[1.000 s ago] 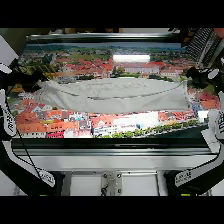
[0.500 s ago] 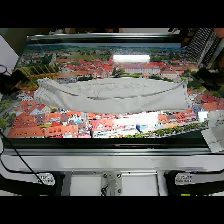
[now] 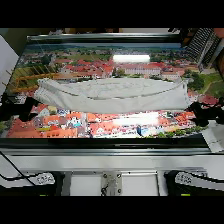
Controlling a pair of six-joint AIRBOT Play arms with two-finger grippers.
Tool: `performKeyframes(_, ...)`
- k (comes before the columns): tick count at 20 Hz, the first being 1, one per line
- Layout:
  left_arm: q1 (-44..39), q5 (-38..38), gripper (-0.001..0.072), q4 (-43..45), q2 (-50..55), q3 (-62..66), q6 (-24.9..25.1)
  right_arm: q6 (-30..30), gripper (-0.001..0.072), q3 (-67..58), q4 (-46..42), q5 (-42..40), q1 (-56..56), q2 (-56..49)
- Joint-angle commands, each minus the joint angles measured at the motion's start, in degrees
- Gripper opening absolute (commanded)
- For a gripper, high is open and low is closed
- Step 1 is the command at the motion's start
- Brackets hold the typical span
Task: Fold the clothes and pants, and hang the long-sleeved shirts on hangers.
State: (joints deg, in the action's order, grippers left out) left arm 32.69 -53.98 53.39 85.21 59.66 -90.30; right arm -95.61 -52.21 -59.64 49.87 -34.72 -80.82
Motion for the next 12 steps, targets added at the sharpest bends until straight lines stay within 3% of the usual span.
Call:
performKeyframes(1, -2.58, 4.57, 0.0661, -9.6, 3.3, -0.81, 5.05, 2.67, 0.0617, 3.76, 7.45, -4.5, 1.7, -0.59)
performKeyframes(12, -9.2, 4.28, 0.0658, -9.64, 12.59, 9.09, 4.79, 2.67, 0.0609, 3.74, 11.5, -17.94, 16.57, -5.77)
